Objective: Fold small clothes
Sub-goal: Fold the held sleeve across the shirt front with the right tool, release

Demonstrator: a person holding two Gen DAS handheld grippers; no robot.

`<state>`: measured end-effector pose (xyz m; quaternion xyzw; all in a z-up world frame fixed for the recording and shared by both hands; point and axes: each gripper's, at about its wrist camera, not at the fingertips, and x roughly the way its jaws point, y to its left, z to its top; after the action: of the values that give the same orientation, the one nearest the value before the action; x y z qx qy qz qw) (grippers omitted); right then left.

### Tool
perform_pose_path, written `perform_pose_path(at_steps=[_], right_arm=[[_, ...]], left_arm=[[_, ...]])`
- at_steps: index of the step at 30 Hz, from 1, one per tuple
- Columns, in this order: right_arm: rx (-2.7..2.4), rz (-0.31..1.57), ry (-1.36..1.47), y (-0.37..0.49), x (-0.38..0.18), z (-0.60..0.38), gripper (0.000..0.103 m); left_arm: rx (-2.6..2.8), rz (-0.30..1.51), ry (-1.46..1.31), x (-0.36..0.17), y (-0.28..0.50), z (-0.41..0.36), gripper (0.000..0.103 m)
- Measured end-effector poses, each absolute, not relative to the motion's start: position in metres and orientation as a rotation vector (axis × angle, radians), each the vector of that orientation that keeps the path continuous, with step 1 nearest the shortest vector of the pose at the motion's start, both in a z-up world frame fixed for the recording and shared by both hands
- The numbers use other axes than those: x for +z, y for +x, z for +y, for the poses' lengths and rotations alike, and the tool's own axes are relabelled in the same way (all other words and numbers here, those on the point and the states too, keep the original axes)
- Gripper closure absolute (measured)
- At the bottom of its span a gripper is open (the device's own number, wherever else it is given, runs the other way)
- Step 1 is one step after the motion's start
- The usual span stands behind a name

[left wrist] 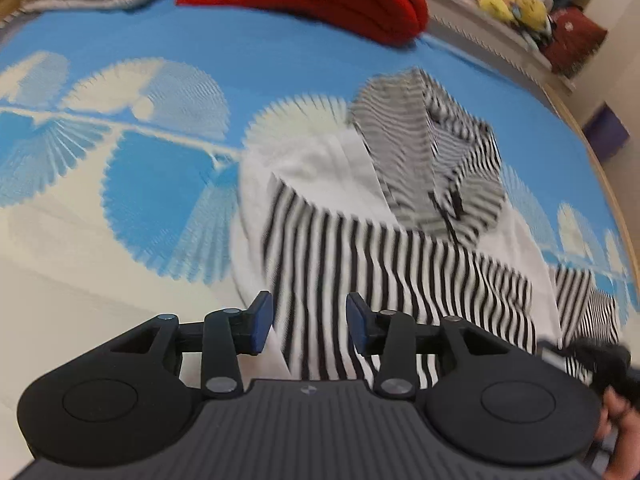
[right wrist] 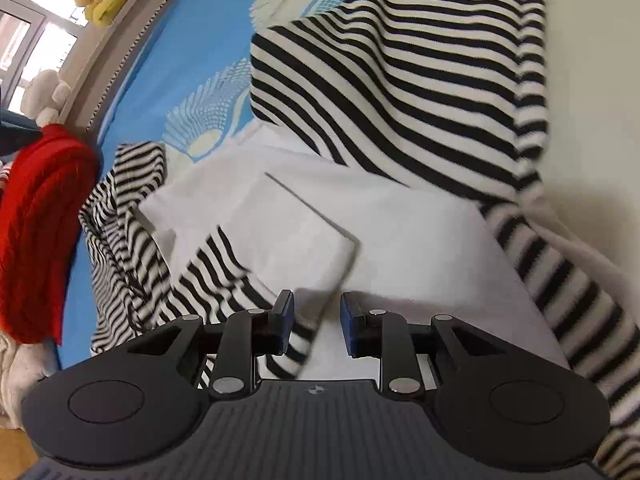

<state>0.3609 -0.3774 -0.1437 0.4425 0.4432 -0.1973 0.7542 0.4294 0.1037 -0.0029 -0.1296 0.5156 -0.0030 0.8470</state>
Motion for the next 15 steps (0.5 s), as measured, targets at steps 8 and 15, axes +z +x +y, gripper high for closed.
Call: perform_pose_path(at_steps=[8, 15], right_arm=[[-0.4, 0.946, 0.992, 0.37, -0.141, -0.385, 0.1], [-0.355, 0.858, 0.989, 0.366, -0.109, -0.385, 0.1]], left_arm=[[-0.117, 1.253, -0.17, -0.054, 0.411, 0.081, 0.058], [-0.196, 1.276, 0.027, -0.066, 0.393, 0.068, 0.092]])
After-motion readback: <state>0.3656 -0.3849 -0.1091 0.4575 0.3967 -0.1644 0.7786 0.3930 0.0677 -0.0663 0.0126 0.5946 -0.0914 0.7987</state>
